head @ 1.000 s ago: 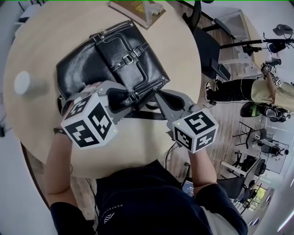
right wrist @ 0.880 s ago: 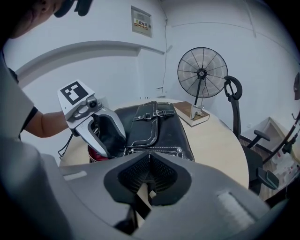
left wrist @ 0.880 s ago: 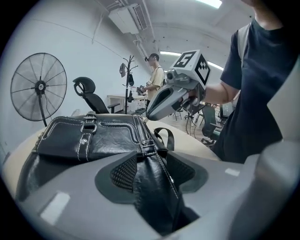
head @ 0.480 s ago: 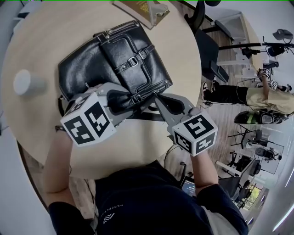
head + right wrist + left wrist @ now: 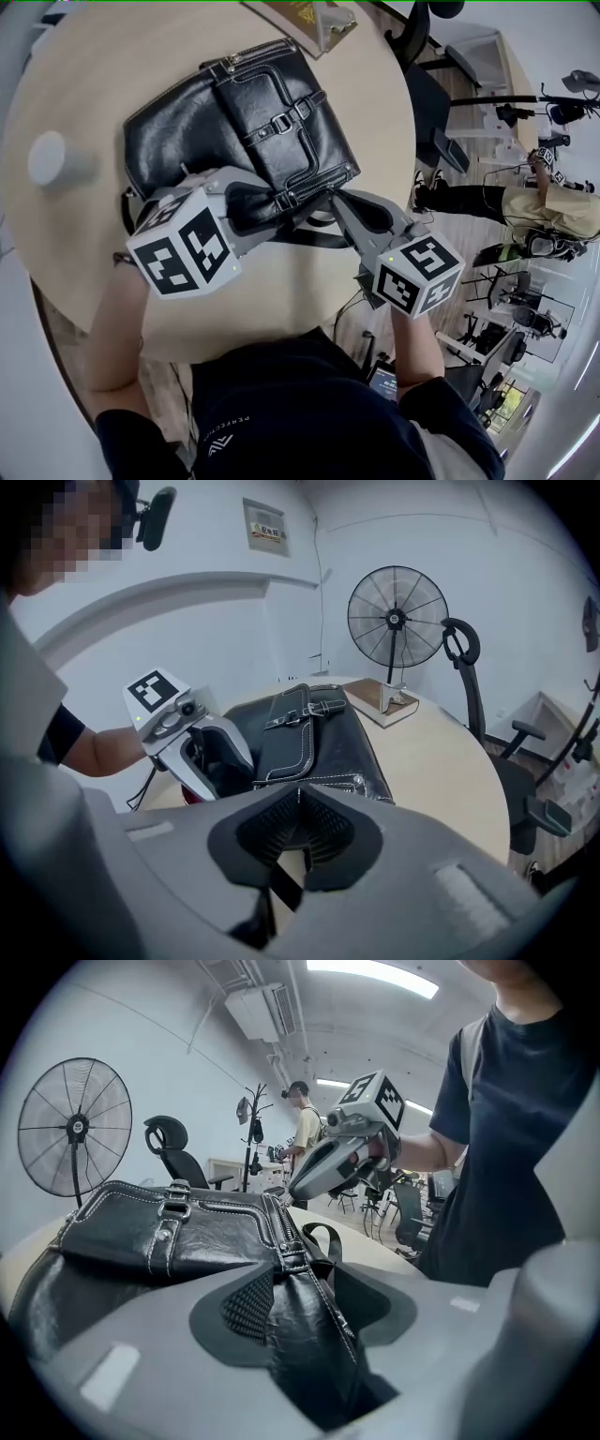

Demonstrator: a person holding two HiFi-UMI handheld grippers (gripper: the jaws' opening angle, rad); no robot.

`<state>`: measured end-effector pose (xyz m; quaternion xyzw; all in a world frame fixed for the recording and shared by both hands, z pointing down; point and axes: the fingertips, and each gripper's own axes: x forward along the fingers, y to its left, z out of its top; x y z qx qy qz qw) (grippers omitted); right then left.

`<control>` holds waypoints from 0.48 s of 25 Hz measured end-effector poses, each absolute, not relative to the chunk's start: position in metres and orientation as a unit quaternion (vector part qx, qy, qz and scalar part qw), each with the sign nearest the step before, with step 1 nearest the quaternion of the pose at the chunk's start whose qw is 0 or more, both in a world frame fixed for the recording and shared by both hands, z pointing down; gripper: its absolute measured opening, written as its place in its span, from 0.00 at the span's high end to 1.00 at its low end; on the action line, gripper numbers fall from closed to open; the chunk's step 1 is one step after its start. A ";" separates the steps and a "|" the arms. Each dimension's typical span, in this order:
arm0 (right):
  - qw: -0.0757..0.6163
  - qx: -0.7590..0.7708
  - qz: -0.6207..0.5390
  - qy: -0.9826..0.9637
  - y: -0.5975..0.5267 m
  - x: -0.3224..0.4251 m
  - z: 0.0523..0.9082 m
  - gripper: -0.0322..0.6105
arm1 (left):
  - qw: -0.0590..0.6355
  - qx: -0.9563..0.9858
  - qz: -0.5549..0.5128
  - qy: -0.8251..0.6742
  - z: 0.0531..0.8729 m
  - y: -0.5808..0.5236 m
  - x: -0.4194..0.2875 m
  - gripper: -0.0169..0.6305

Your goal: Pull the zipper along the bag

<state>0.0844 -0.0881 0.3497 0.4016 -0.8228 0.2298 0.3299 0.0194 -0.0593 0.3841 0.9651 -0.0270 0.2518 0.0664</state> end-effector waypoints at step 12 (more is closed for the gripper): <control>0.355 0.437 0.196 -0.803 -0.097 0.095 0.346 0.93 | 0.065 0.967 0.244 -0.028 0.383 -0.058 0.022 0.64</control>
